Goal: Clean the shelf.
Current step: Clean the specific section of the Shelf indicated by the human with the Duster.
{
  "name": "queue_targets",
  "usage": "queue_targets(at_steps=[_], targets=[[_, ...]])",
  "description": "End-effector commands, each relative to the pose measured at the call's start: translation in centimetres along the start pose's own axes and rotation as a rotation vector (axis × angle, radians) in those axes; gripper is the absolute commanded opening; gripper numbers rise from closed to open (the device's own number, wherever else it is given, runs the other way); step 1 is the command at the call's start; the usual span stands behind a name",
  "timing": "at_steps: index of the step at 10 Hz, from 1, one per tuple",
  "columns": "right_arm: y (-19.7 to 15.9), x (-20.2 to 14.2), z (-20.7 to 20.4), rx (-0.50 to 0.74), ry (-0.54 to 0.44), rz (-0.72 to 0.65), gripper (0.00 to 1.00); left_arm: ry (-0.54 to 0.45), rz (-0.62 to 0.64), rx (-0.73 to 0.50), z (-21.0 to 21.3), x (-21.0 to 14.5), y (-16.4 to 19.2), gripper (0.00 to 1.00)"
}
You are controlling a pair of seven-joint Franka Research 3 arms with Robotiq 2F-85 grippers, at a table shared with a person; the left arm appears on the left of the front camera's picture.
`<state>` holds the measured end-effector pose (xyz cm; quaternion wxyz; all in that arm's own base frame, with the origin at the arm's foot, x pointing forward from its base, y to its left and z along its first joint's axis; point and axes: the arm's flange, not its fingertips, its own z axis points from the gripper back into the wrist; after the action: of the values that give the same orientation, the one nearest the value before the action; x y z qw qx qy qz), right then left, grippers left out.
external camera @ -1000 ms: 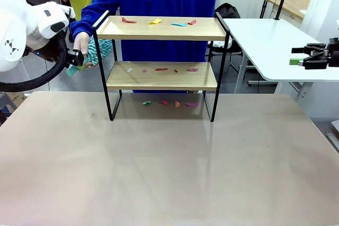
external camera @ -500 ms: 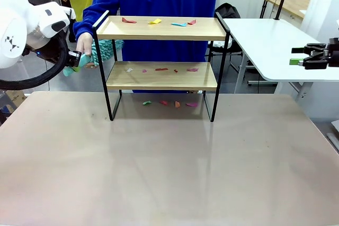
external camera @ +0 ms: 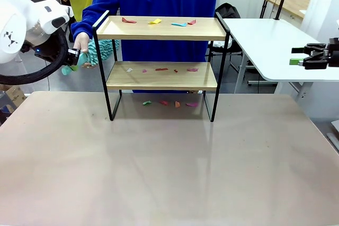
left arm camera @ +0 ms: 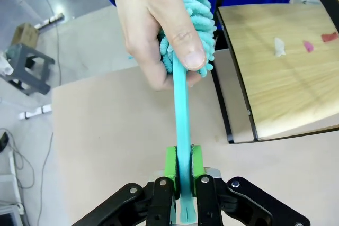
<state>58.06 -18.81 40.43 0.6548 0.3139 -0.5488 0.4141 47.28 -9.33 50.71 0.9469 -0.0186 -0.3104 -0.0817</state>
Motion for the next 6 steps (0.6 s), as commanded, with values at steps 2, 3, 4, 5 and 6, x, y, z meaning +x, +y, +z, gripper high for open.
queue_targets(at_steps=[2, 3, 4, 5, 6], targets=[[0.1, 0.3, -0.1, -0.001, -0.004, 0.004, 1.0, -0.014, -0.023, -0.005, -0.1, -0.2, 0.3, 0.0], [0.1, 0.3, -0.1, -0.001, -0.004, 0.004, 1.0, -0.014, -0.023, -0.005, -0.1, -0.2, 0.3, 0.0], [0.1, 0.3, -0.1, -0.001, -0.004, 0.004, 1.0, 0.001, -0.005, -0.002, 0.0, -0.1, -0.2, 0.13], [0.1, 0.3, -0.1, -0.001, -0.004, 0.004, 1.0, 0.021, -0.056, 0.04, 1.0, -0.1, 2.0, 0.13], [0.1, 0.3, -0.1, -0.001, -0.004, 0.004, 1.0, 0.046, -0.098, 0.108, 2.5, 0.1, 4.1, 0.13]])
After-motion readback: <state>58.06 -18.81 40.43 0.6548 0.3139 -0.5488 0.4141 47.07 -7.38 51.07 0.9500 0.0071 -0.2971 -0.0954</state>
